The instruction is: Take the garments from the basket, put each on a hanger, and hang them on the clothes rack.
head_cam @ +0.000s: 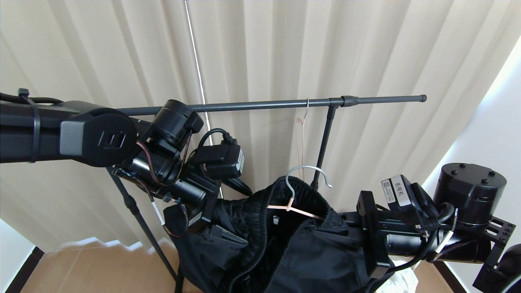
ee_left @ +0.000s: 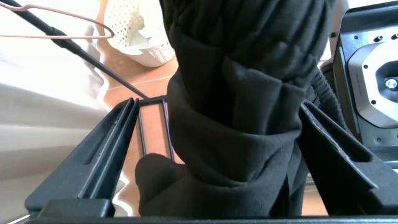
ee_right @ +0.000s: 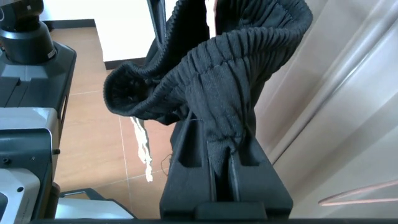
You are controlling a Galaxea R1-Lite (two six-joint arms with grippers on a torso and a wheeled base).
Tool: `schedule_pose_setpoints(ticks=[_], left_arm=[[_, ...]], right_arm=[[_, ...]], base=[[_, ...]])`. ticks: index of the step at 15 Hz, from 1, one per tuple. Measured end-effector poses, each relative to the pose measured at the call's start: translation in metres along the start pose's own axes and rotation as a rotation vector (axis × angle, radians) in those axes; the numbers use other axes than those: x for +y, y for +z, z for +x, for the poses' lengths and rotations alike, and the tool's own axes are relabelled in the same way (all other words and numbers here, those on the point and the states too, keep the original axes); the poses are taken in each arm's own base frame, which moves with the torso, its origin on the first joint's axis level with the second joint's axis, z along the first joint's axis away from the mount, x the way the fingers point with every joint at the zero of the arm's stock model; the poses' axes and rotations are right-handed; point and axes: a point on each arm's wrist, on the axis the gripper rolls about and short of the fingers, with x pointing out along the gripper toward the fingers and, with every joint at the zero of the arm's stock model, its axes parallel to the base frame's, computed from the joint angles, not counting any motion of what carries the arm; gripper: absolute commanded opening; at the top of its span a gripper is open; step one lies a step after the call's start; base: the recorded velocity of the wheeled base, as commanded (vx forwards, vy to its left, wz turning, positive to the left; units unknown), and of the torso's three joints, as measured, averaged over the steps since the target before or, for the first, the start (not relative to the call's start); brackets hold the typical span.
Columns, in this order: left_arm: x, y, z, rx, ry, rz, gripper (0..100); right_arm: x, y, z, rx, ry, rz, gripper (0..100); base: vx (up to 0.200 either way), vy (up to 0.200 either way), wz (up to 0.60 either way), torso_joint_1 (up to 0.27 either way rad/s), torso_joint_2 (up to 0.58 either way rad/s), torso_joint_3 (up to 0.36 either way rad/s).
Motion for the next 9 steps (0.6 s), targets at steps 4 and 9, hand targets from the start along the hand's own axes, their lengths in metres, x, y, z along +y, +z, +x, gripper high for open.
schedule_pose_setpoints(ticks=[4,9], left_arm=[[-0.0001,-0.0006,0.0015,0.002,-0.004,-0.006,0],[0.0007,-0.0025,-0.0003,0.003,0.002,-0.012,0]], right_arm=[[0.0011,0.0016,-0.0007,-0.004,0.0,-0.006,0],[0.0005,0.0025,-0.0008,-0.004,-0.009,-0.01,0]], base=[[0.0,0.0,0.0,0.0,0.0,0.0],[0.0,0.0,0.0,0.0,0.0,0.0]])
